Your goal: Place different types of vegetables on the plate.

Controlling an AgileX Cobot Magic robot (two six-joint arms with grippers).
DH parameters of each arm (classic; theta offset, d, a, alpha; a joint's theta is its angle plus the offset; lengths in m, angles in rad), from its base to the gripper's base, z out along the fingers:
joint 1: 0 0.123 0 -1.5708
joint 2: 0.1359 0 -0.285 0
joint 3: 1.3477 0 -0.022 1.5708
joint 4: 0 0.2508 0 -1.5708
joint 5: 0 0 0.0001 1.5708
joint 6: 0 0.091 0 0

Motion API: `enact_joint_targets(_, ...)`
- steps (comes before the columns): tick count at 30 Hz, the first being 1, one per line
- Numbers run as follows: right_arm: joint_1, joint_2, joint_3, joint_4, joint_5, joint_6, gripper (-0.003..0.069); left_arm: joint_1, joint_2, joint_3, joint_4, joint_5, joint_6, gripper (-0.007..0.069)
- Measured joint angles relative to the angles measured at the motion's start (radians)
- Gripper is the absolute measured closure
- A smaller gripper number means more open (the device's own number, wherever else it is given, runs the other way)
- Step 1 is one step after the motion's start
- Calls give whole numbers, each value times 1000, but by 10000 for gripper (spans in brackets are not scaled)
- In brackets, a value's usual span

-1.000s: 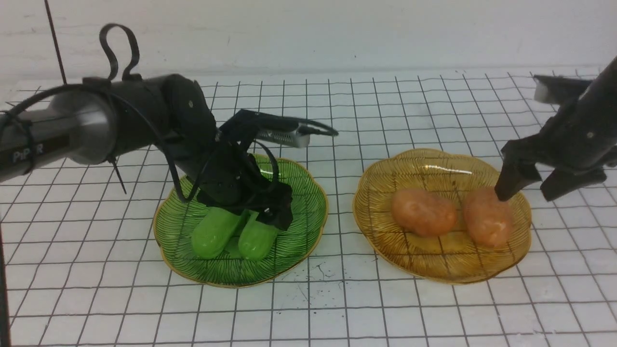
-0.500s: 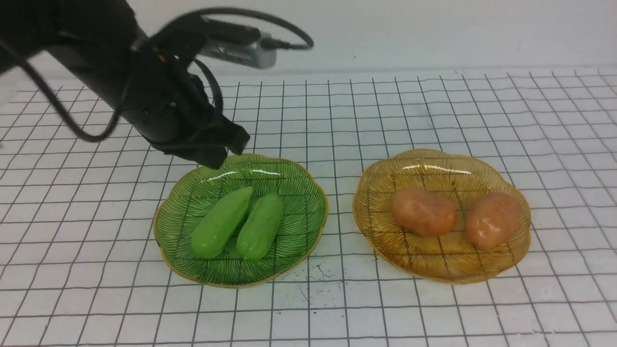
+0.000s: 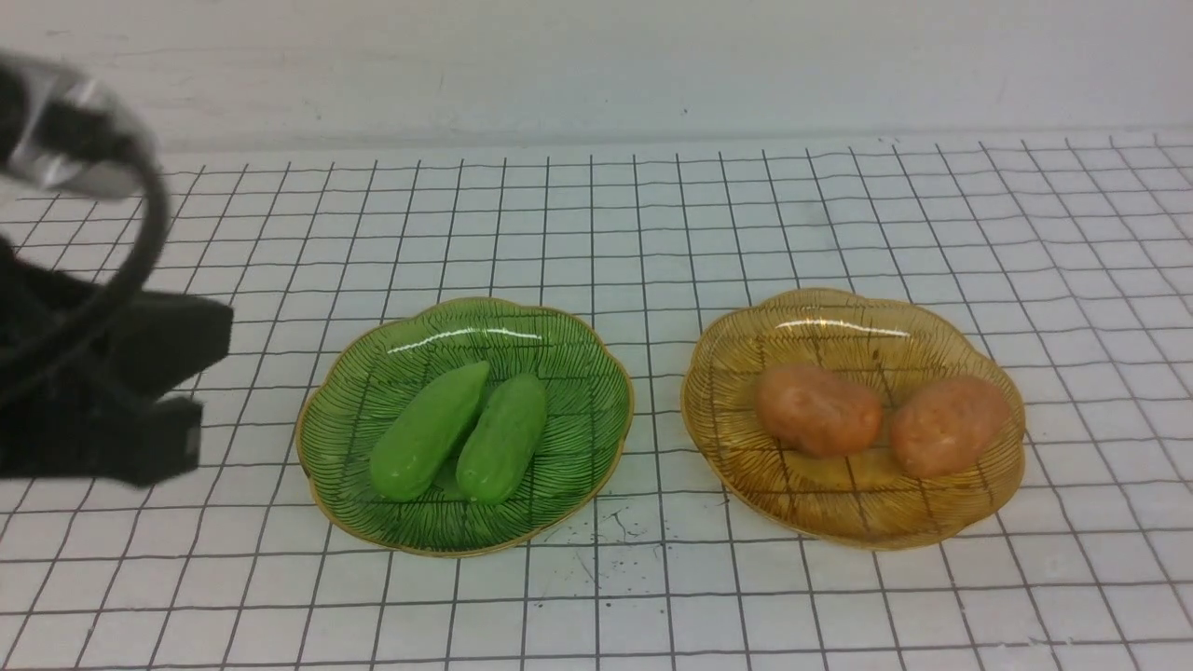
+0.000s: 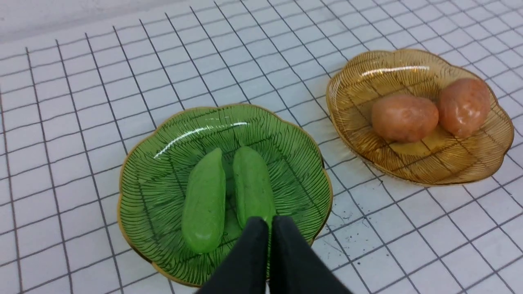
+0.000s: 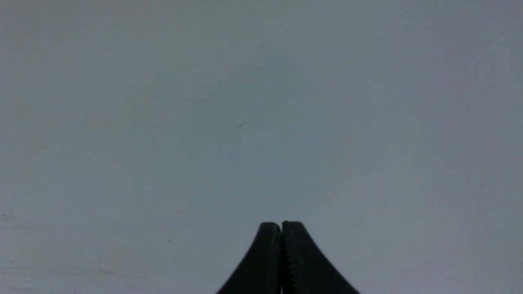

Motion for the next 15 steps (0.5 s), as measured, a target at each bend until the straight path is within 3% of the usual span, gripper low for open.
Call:
enact_joint_targets(6, 0, -8, 21, 0, -18, 0, 673, 0, -201, 191, 0, -47, -24, 632)
enact_joint_targets(15, 0, -8, 21, -1, -15, 0, 673, 0, -360, 275, 1, -46, -27, 632)
